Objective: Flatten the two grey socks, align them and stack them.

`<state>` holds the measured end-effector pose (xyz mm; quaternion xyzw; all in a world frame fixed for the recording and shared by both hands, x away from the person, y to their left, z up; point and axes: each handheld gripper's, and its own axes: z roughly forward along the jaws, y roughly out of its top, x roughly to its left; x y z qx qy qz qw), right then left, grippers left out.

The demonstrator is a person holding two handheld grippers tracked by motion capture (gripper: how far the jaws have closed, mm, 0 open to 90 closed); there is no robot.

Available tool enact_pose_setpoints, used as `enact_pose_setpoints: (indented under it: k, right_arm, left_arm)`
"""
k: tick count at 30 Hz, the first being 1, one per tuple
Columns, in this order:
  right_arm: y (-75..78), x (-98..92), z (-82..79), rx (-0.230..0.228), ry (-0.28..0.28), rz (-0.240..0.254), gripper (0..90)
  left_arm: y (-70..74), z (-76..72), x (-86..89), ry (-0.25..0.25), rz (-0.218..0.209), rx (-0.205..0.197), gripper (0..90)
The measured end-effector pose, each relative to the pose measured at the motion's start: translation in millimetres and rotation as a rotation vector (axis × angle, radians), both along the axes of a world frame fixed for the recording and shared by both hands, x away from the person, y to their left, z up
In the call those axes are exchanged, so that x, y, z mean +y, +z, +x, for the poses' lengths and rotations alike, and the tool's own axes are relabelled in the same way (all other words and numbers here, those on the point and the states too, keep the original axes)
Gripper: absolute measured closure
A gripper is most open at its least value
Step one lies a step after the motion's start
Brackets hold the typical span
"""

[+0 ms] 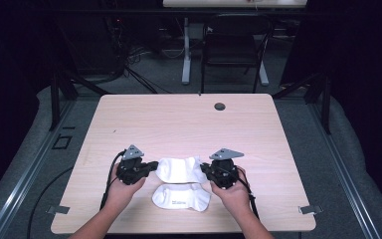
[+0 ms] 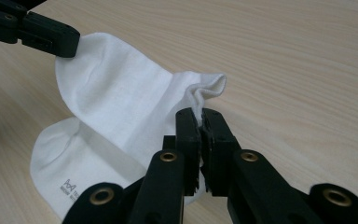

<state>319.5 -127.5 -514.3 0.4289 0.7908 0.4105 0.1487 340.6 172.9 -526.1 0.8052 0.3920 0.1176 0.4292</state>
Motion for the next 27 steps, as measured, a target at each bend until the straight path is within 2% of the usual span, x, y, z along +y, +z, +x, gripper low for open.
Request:
enact_pose_setpoints:
  k: [6, 14, 20, 27]
  right_arm:
    - [1.6, -2.4, -10.2, -0.004, 0.002, 0.013, 86.4]
    - [4.0, -7.4, -29.8, 0.001, 0.014, 0.015, 86.4]
    - [2.8, -9.9, -42.9, 0.017, 0.022, 0.037, 86.4]
    - [-2.0, -7.0, -57.5, 0.027, 0.045, 0.015, 86.4]
  left_arm:
    - [3.4, -11.3, 0.2, -0.021, -0.004, -0.006, 89.6]
    - [1.5, -29.9, 2.9, -0.025, -0.020, 0.012, 89.6]
    - [-0.1, -46.0, 5.8, -0.038, -0.021, 0.021, 89.6]
    - [-2.7, -57.9, 7.1, -0.051, -0.017, 0.026, 89.6]
